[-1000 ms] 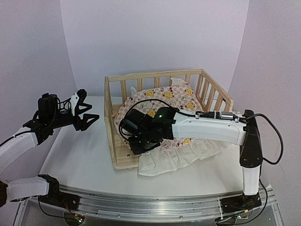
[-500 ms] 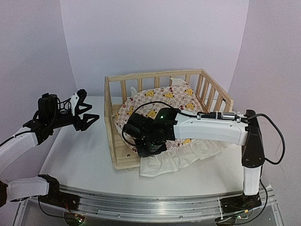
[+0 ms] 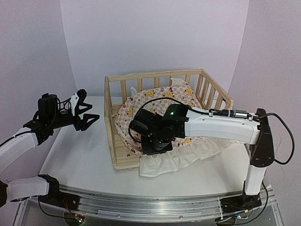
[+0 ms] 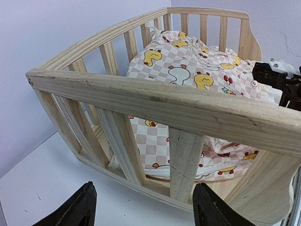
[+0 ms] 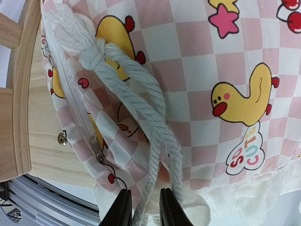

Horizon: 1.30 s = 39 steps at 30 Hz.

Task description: Set up the pet bed

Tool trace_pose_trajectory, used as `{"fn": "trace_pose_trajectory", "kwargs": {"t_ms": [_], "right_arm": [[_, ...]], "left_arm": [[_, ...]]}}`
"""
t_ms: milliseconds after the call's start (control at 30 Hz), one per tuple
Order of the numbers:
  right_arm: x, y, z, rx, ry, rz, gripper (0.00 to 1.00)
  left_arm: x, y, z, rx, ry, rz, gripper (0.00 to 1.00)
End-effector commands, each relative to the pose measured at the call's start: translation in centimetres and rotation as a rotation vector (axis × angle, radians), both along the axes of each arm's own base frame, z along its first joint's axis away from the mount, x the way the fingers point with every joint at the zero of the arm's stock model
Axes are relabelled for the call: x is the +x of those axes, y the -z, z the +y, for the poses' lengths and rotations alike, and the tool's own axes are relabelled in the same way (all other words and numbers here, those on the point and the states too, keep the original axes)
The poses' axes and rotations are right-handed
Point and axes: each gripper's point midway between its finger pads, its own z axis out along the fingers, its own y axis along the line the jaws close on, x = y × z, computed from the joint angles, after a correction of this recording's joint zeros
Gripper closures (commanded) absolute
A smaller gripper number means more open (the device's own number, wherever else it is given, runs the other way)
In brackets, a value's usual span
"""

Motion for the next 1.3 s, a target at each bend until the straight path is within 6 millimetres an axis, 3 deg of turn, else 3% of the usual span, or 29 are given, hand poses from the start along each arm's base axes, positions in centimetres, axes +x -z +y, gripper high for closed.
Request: {"fn": "trace_pose_trajectory", "kwargs": {"t_ms": [0, 233, 333, 500, 667, 900, 1067, 1267], "right_arm": [[0.2, 0.2, 1.3, 0.084, -0.01, 0.016, 0.81], [0.7, 0.4, 1.7, 0.088, -0.032, 0.01, 1.0], [1.5, -2.4, 1.9, 0.105, -0.091, -0.064, 1.0], [2.7, -9.1, 4.4, 0.197, -0.345, -0.271, 1.0], [4.4, -12.4, 7.6, 0.39, -0.54, -0.32, 1.0], [5.7, -13.9, 11.8, 0.561, -0.794, -0.415, 0.98], [6.1, -13.8, 13.9, 0.657, -0.909, -0.424, 0.97], [6.3, -11.9, 15.8, 0.657, -1.026, -0.462, 0.97]], "left_arm": [[-0.1, -1.3, -0.1, -0.022, 0.014, -0.054, 0.29], [-0.1, -1.7, 0.0, -0.023, 0.011, -0.064, 0.29], [-0.1, -2.1, 0.0, -0.024, 0.012, -0.071, 0.29], [0.1, -2.1, -0.3, -0.042, 0.022, -0.054, 0.29], [0.0, -2.5, -1.0, -0.071, 0.07, -0.047, 0.34], [-2.5, -1.9, -2.6, -0.069, 0.251, -0.053, 0.39], [-2.3, -1.2, -2.8, -0.025, 0.279, -0.113, 0.42], [-1.0, 0.0, -3.3, 0.042, 0.316, -0.179, 0.58]]}}
